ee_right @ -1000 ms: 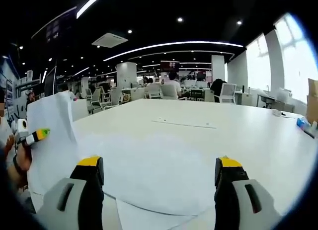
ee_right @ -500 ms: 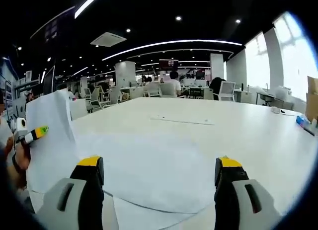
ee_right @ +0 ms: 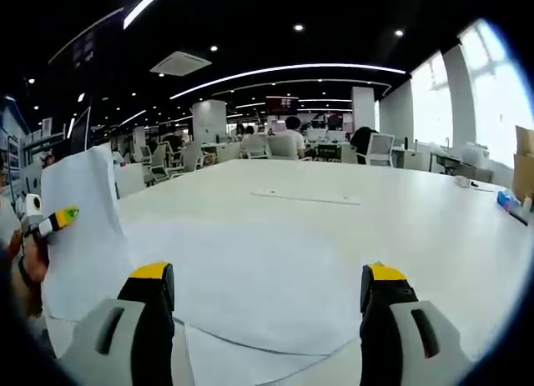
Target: Organize the stack of printing papers by aligning and flattening the scattered papers on the table
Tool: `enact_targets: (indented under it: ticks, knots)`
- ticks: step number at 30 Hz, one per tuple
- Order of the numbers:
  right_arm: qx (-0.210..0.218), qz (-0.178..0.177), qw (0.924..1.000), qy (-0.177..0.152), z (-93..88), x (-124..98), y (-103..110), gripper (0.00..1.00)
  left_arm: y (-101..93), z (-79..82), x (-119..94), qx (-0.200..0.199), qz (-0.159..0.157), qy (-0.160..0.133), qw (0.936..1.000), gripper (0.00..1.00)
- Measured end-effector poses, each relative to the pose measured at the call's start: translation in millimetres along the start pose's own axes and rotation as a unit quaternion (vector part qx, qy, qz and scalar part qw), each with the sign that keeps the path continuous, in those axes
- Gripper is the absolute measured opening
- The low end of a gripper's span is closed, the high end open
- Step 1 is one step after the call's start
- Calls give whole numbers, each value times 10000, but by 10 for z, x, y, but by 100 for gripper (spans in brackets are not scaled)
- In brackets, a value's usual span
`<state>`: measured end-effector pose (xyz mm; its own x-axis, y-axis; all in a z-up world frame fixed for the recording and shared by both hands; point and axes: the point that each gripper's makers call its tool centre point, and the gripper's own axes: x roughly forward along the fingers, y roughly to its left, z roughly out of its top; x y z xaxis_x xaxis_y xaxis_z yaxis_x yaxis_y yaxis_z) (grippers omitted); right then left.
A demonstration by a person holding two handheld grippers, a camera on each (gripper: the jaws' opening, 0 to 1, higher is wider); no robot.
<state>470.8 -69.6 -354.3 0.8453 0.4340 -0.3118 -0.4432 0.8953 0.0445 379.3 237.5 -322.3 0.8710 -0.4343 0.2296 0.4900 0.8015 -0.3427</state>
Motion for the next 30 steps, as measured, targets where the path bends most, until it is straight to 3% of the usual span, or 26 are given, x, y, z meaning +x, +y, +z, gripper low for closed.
enact_targets:
  ticks: [30]
  knots:
    - [32, -50, 9999, 98, -105, 33, -77, 87, 8, 2, -7, 2, 0, 8, 10000, 6]
